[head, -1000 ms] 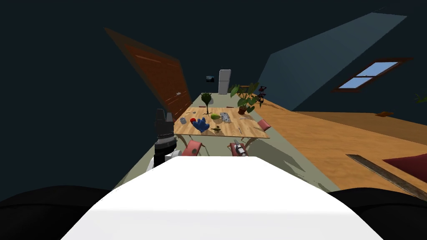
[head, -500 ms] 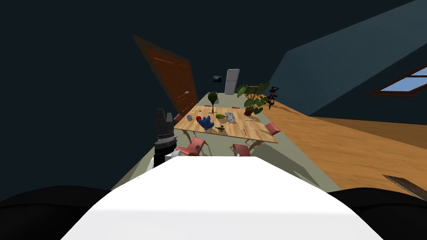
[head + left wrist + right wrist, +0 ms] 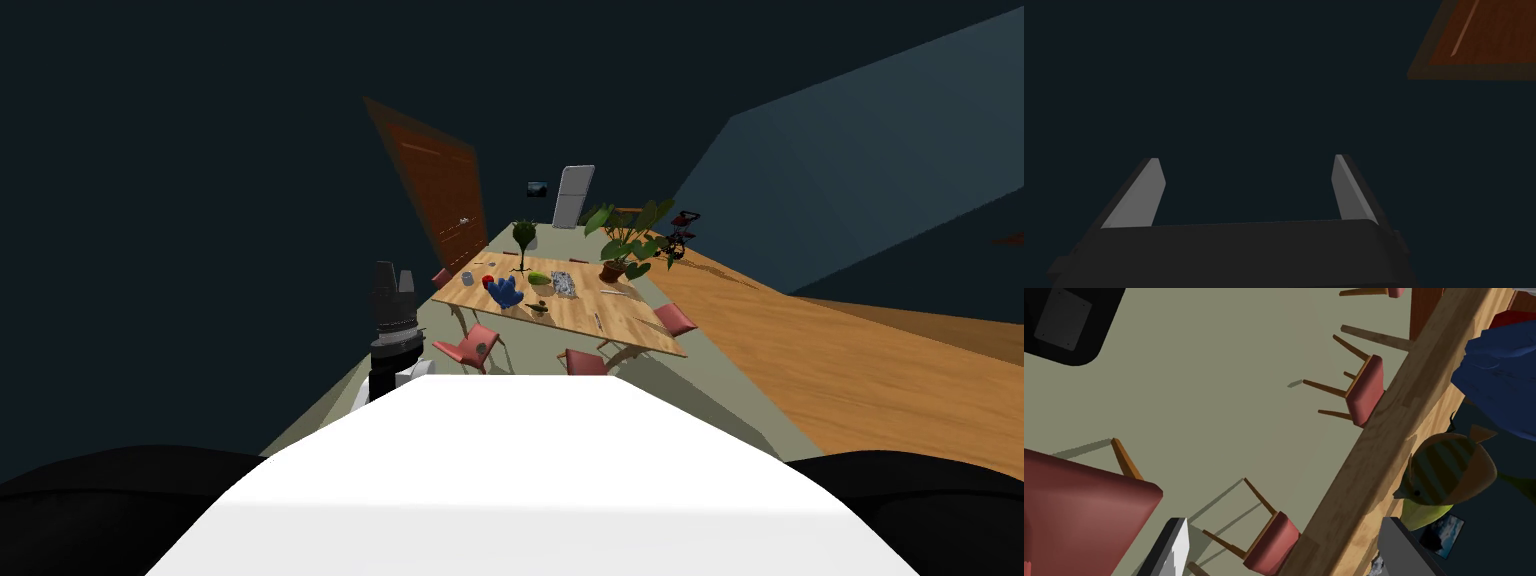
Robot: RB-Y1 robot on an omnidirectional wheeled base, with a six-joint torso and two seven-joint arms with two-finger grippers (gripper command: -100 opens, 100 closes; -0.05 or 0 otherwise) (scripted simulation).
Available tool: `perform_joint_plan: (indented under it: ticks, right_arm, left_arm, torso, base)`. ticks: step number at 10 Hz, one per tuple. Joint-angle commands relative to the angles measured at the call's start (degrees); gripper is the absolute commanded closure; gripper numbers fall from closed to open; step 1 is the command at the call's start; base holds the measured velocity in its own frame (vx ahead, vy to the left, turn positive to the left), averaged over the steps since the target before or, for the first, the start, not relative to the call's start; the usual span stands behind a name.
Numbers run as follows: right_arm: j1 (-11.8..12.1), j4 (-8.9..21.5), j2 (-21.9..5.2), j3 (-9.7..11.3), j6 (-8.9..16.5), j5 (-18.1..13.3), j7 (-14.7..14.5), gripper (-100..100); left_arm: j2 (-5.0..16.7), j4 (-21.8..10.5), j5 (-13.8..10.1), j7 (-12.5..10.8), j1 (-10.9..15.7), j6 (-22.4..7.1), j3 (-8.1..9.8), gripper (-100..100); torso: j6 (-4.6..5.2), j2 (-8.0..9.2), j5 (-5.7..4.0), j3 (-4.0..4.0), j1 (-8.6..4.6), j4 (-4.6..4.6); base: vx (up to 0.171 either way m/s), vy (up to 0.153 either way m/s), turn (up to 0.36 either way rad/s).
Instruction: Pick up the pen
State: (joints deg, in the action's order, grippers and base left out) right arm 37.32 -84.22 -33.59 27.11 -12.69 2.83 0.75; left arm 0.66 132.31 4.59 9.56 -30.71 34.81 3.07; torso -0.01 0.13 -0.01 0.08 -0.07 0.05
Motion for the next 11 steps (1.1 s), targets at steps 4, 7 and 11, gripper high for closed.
perform_joint_plan:
  ticks: [4,7,11]
  right_arm:
    - [0.24,5.6,-3.19,2.23,0.6,0.67,0.24,-100]
    - [-0.66,11.71,-6.62,4.91,1.39,1.58,0.77,-100]
    - [-1.21,16.06,-9.41,6.17,1.72,2.03,1.07,-100]
  left_arm:
    - [0.0,0.0,0.0,0.0,0.0,0.0,0.0,0]
    - [0.0,0.0,0.0,0.0,-0.01,0.0,0.0,0]
    - [0.0,0.0,0.0,0.0,0.0,0.0,0.0,0]
  torso:
    - [0.0,-0.09,0.0,-0.05,-0.01,-0.02]
    - [0.02,-0.09,0.0,-0.05,-0.02,-0.02]
    - [-0.01,-0.11,0.01,-0.06,-0.01,-0.02]
  base:
    - [-0.019,0.007,0.125]
    - [-0.021,0.015,0.183]
    - [-0.017,0.013,0.12]
